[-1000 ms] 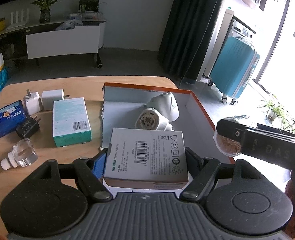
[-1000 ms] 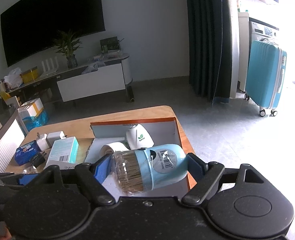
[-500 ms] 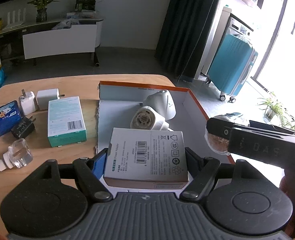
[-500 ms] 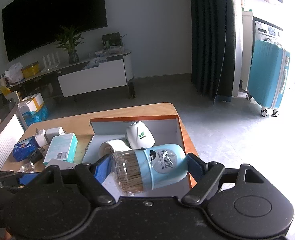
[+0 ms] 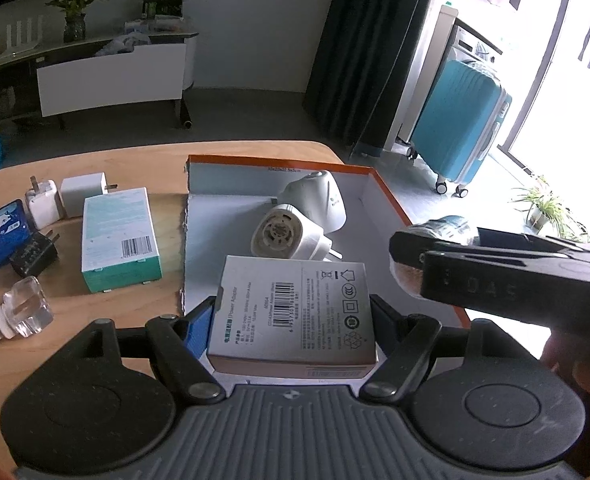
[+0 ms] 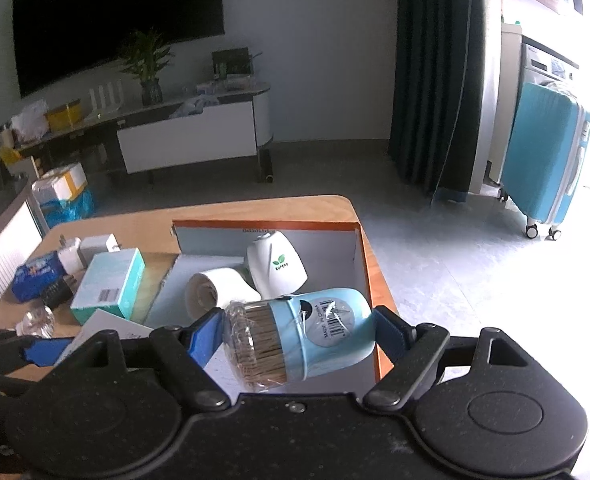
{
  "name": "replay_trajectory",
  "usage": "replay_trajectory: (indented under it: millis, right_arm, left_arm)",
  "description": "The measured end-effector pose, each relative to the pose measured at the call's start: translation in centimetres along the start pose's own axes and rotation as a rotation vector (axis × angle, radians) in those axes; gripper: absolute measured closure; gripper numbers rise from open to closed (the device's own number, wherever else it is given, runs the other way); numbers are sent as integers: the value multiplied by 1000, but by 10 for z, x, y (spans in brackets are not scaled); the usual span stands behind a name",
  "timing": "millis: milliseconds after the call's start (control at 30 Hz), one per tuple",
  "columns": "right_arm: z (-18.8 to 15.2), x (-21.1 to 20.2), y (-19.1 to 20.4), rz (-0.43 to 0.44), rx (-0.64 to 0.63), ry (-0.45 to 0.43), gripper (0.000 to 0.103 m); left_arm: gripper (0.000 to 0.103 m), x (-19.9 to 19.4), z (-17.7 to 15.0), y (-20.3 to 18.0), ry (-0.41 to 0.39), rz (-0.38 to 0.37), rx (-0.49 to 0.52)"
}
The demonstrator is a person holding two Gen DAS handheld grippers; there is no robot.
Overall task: Organize rigid objects
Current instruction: 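Carry the white box and blue-capped bottle over the orange-rimmed box with both grippers, then open the right gripper to drop the bottle while the left releases the white box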
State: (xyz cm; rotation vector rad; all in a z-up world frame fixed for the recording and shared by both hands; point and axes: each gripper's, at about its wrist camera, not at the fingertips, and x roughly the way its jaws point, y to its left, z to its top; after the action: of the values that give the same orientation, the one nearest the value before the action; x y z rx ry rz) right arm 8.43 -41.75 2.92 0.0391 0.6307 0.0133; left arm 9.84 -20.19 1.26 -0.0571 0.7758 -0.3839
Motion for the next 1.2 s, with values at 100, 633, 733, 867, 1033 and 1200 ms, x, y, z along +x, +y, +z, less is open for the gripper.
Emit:
replay_trajectory:
  millis: [100,633,733,867,1033,1200]
  right_arm:
    - [3,10,-2,3,-34,15,8]
    - [14,19,-2,-57,-171,-124,6]
    - [12,7,-12,-90,-96,-139,6]
    - [8,-11,-23,-90,-4,-152,6]
    - [3,-30,-22,-70,30,-161,6]
    - [-1,-39,-15,-57,58,-153,5]
  left_arm:
    - [24,3,0,-1,6,-3,3]
    - [24,16,-2,-4,31,-2,12]
    - [24,19,-2,-6,35,-5,13]
    - [24,26,1,-11,30,-32,19]
    - [11,25,3,-13,28,-55,-5]
    - [5,12,4,-8,23,-41,-18]
